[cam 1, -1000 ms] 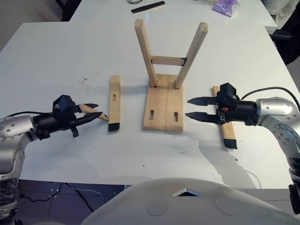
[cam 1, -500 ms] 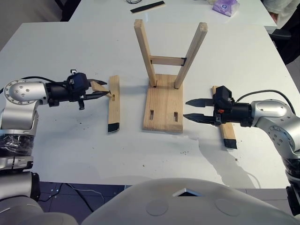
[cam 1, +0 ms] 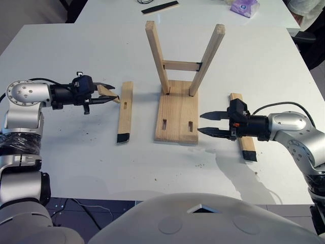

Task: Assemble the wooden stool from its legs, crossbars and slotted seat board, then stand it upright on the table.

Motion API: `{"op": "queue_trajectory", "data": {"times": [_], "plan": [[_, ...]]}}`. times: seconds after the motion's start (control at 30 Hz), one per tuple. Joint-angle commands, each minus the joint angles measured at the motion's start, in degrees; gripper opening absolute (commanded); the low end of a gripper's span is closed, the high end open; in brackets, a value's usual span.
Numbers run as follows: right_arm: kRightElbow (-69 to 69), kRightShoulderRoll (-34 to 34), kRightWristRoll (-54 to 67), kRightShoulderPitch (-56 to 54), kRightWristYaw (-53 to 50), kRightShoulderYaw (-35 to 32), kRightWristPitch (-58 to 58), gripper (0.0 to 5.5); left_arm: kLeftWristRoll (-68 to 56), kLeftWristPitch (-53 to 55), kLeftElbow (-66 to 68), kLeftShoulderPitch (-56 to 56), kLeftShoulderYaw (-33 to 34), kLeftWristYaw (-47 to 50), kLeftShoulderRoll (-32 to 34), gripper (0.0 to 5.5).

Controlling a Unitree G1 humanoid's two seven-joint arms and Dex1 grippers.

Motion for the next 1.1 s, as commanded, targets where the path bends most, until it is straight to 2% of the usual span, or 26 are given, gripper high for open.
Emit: {"op": "queue_trajectory", "data": {"times": [0.03, 0.4, 0.63, 0.8, 0.93, 1.1], "plan": [[-0.4, 0.0, -0.8, -0.2, -0.1, 0.5, -0.6, 2.36, 0.1, -0.4, -0.8, 0.4, -0.3, -1.0, 0.0, 1.29], [0.2, 0.2, -0.2, -0.8, 0.0, 0.6, 0.5, 2.36, -2.5, 4.5, -4.6, 1.6, 0.3, -0.6, -2.1, 1.29], [0.3, 0.0, 0.1, -0.9, 0.3, 0.4, 1.0, 2.36, 0.2, 7.4, -5.6, 6.9, -2.3, -3.8, 1.2, 1.29], [0.2, -0.2, -0.4, -0.6, 0.5, 0.7, 0.9, 2.36, -4.6, 18.2, -12.7, 9.2, -3.3, -7.5, 3.4, 1.29], [0.3, 0.0, -0.8, -0.5, 0.4, 1.1, 0.8, 2.36, -7.1, 27.5, -15.4, 9.1, -4.5, -6.8, 2.7, 1.29], [0.8, -0.3, -1.3, -1.0, 1.1, 2.1, 0.4, 2.36, -5.3, 27.6, -15.0, 13.3, -6.2, -2.8, -0.4, 1.29]]}}
